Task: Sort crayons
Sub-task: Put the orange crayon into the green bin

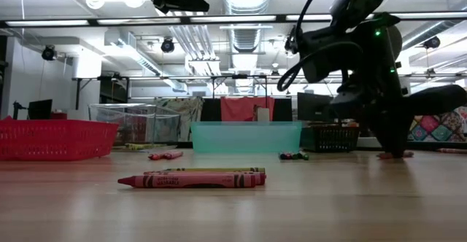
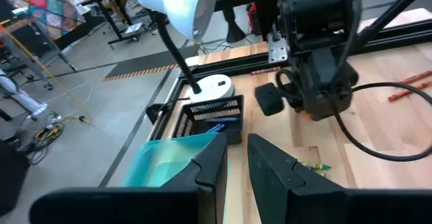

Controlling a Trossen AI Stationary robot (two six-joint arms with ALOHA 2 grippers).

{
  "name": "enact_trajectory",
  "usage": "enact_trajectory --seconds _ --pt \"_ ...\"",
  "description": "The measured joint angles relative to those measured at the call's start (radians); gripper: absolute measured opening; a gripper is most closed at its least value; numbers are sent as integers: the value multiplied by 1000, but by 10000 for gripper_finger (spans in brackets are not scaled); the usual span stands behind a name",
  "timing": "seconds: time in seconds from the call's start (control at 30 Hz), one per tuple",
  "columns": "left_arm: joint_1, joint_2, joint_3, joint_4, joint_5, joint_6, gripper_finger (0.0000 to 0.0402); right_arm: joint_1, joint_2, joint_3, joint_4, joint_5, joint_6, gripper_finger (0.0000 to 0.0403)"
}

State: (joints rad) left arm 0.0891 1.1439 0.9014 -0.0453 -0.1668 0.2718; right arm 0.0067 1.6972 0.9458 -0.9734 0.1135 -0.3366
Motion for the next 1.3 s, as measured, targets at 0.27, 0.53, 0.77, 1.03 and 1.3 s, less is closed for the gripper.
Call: enact_trajectory --seconds 0.27,0.53,0.77,1.03,1.3 --pt "0 0 -65 133 132 -3 43 -5 -103 -4 72 -29 216 8" --pt "0 -1 -94 176 173 -17 43 -4 -284 -18 301 -87 317 8" --pt "-1 -1 -164 289 365 -45 43 -4 -397 -98 781 -88 310 8" --pt "0 7 -224 374 368 -56 69 -5 -346 -178 1324 -95 188 8" --pt "0 110 -234 496 376 -54 129 -5 -239 -130 1524 -97 129 8"
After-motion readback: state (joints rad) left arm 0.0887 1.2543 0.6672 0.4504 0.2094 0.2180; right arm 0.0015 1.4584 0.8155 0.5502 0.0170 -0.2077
